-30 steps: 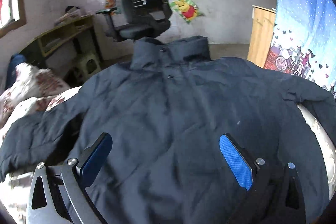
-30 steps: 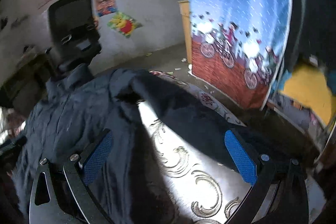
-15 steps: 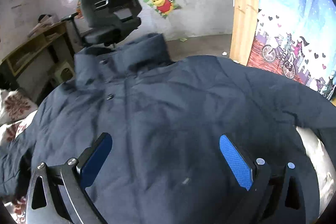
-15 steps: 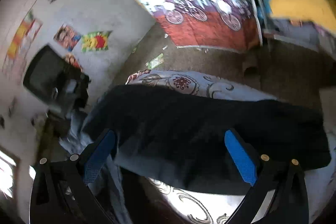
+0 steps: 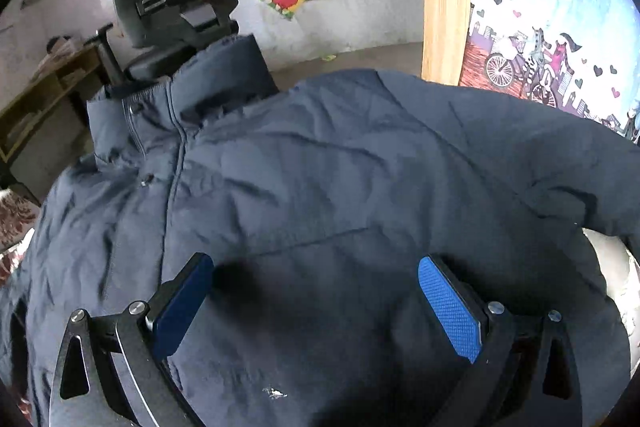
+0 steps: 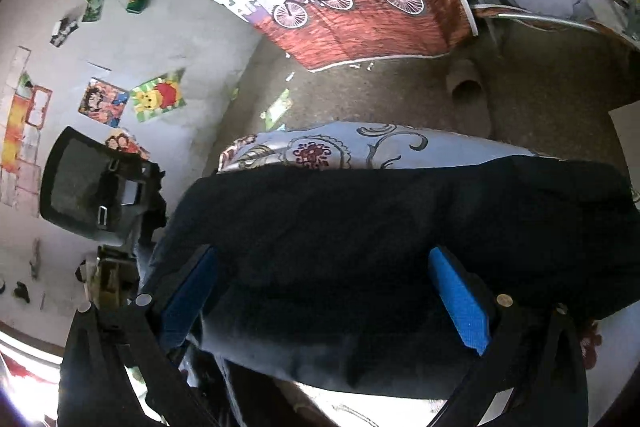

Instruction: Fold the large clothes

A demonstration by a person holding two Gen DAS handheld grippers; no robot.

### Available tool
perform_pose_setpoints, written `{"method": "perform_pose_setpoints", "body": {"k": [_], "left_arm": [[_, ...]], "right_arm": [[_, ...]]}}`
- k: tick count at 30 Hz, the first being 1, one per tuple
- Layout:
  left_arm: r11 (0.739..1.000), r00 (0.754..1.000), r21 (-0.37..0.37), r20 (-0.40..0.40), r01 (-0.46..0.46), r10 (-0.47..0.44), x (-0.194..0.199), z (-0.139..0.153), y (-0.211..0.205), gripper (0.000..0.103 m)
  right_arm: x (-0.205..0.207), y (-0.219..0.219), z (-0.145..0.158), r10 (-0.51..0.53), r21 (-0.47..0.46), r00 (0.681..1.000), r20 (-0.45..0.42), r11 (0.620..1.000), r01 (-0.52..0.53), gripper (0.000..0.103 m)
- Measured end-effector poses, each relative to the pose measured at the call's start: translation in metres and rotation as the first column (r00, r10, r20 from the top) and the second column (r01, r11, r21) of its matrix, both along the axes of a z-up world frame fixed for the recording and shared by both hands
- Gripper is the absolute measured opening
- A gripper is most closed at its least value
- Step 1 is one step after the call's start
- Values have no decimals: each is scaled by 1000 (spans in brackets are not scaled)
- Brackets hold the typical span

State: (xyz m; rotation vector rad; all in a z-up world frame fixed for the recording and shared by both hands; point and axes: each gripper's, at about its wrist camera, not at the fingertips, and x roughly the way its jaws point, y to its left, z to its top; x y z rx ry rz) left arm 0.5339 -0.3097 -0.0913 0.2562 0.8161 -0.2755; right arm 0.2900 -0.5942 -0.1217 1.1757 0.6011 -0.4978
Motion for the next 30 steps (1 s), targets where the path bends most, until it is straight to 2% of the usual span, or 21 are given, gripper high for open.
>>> {"method": "perform_pose_setpoints", "body": {"k": [2,4,8,10,13,15,17,18,20,21,22,23,25,27,29,30], "left_arm": [[1000,1000,-17,-4,-1,1,1,-1,4,103],[1000,1000,-22,0,3,-3,-1,-2,5,103],[1000,1000,-15,11,8,-7,-2,-4,4,103],[1000,1000,-15,16,7,-7,-2,-5,4,103],[1000,1000,-17,24,10,-9,-3,-5,5,103],[1000,1000,-20,24,11,-11,-3,-5,5,103],[1000,1000,-28,23,13,-12,-3,-5,6,103],[999,1000,-31,22,13,-13,-3,-5,7,103],[999,1000,-40,14,13,-12,-1,-6,8,103],[999,1000,-42,12,13,-12,-1,-7,8,103],[999,1000,-43,10,13,-13,-1,-7,8,103],[999,1000,-43,6,15,-15,0,-8,8,103],[999,1000,-51,-9,17,-18,2,-7,9,103],[998,999,-61,-27,14,-16,2,-3,13,103],[997,999,-72,-35,16,-19,0,4,23,103],[997,999,-79,-33,17,-20,-2,8,28,103]], "right_arm": [[0,1,1,0,12,1000,-22,1000,1,93],[-11,8,9,10,8,1000,-11,1000,-10,90],[-52,21,27,17,-2,1000,18,1000,-17,90],[-72,31,30,32,27,999,17,999,-33,90],[-89,37,18,33,103,999,9,994,-33,90],[-87,30,7,11,121,1000,6,993,-12,90],[-80,20,-4,-35,145,999,42,989,28,88],[-78,18,-7,-55,147,998,44,988,48,84],[-73,9,-14,-123,160,992,40,980,115,56],[-71,5,-18,-151,165,988,29,976,144,47],[-71,1,-25,-185,176,983,0,967,182,29],[-72,-2,-32,-217,201,976,-12,956,215,20],[-72,-8,-43,-252,220,968,-13,943,249,11],[-69,-8,-38,-263,185,965,-10,948,260,7],[-58,-4,-7,-237,53,972,-11,970,237,6],[-50,0,18,-216,-55,976,-5,975,215,6]]}}
